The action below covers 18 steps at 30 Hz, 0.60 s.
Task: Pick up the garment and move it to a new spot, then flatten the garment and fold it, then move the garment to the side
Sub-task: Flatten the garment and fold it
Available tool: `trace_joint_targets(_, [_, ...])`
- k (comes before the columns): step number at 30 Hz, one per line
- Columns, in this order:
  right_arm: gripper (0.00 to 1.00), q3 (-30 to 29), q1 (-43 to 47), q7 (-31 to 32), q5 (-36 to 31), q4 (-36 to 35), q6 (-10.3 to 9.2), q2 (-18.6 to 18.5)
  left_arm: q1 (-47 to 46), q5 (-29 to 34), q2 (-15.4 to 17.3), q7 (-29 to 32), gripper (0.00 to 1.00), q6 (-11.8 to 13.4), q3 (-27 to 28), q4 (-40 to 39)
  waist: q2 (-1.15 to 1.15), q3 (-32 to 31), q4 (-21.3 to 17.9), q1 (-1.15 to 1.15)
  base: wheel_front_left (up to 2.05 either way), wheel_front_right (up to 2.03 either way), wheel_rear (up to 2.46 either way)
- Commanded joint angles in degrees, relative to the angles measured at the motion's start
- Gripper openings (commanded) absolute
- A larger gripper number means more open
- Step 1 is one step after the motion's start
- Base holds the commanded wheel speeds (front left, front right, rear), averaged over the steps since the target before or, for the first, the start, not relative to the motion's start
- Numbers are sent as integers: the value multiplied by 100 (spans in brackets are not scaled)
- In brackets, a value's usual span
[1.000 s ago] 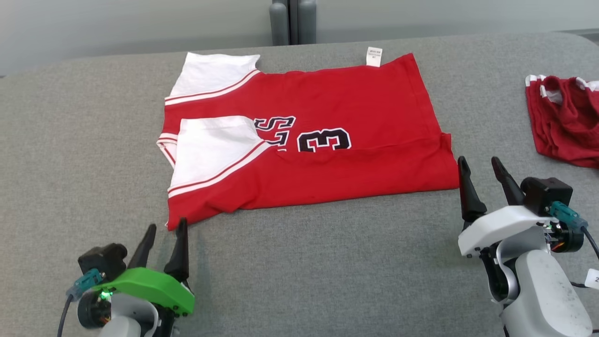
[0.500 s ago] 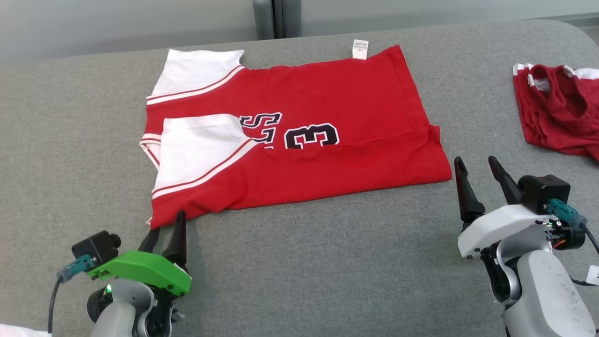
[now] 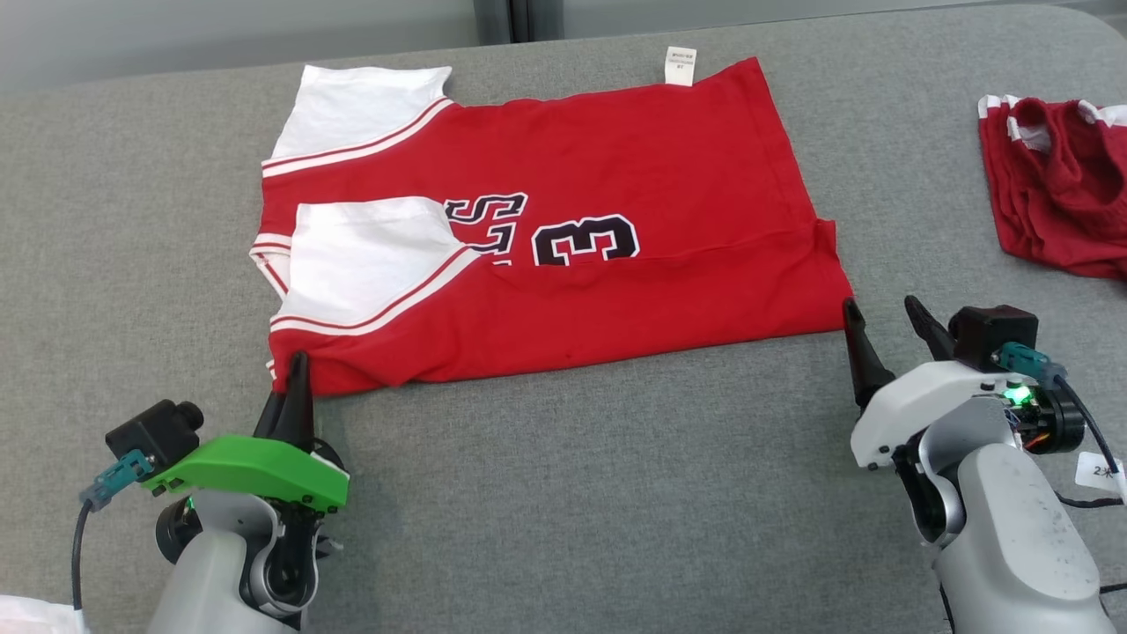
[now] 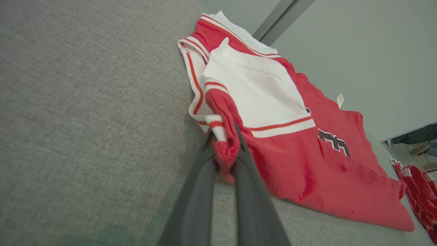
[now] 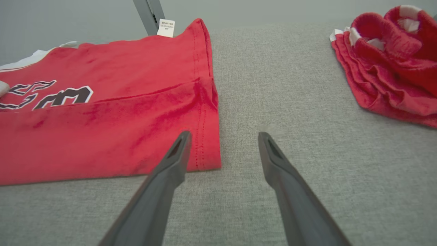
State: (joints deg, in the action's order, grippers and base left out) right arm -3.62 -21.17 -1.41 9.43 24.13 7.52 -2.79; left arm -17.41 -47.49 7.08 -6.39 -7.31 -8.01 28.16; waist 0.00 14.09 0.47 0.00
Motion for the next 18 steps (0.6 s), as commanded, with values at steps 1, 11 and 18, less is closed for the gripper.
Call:
trace_joint_targets(1, [100,24,-144,39,-70,169,-7,-23,-129,-24,57,-59,0,-29,-42,-32,0,33,33,0,0,0,0])
trace_joint_targets(11, [49,232,-886,229,-123,1469,-7,-22,-244,31,155,-356,0,-30,-348,-263,0,98,135,0,0,0,0])
trace_joint_targets(18, [0,361,-1197,155,0,2060,-7,-22,-292,82,213,-440,0,-30,-489,-372,0,53,110,0,0,0,0])
